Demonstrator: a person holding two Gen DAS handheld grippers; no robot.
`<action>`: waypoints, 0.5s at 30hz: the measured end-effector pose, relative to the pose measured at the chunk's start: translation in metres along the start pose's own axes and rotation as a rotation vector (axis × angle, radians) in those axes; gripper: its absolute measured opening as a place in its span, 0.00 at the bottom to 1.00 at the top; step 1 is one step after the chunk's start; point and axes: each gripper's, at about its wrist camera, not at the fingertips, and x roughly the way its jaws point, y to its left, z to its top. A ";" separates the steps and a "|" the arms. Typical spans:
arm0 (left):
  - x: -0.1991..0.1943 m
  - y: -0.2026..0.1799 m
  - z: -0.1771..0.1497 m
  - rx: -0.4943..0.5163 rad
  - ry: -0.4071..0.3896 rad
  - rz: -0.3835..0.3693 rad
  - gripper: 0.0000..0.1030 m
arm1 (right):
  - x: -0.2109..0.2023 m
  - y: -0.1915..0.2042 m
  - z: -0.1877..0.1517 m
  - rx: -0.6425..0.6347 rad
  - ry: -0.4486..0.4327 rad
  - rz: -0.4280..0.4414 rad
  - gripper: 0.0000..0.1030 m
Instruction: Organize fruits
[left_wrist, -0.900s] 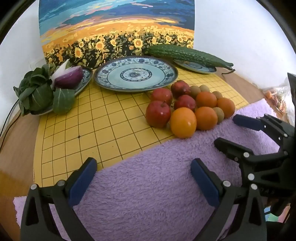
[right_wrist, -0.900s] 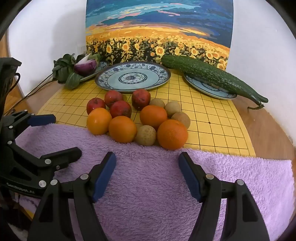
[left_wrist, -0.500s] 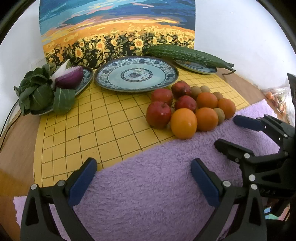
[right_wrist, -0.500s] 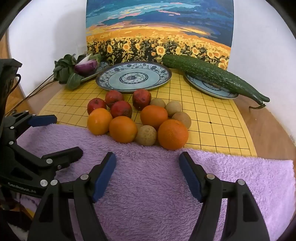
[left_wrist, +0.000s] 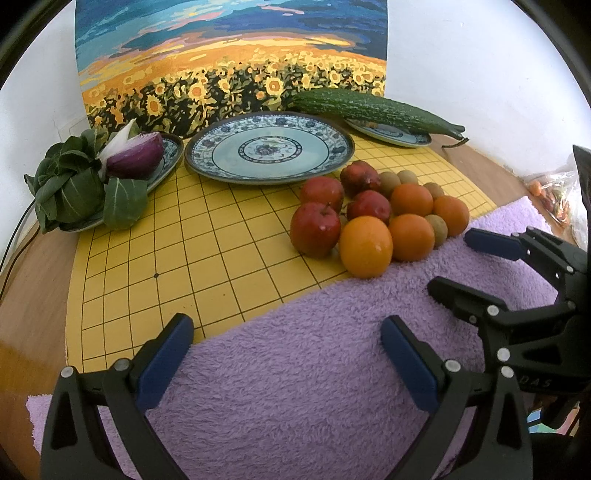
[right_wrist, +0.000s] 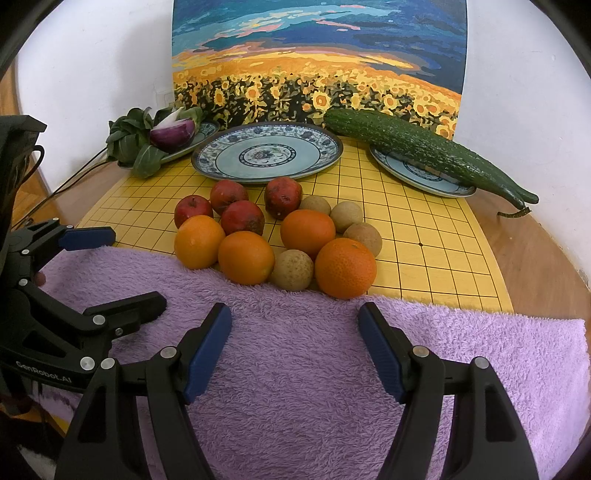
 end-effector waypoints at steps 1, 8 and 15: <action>0.000 0.000 0.000 0.000 0.000 0.000 1.00 | 0.000 -0.001 0.000 0.000 0.000 0.001 0.71; 0.000 0.000 0.000 0.000 0.003 -0.001 1.00 | 0.000 -0.001 0.000 0.000 0.000 0.000 0.71; 0.000 0.000 0.000 -0.001 0.006 -0.001 1.00 | 0.000 -0.001 0.000 0.000 0.000 0.002 0.71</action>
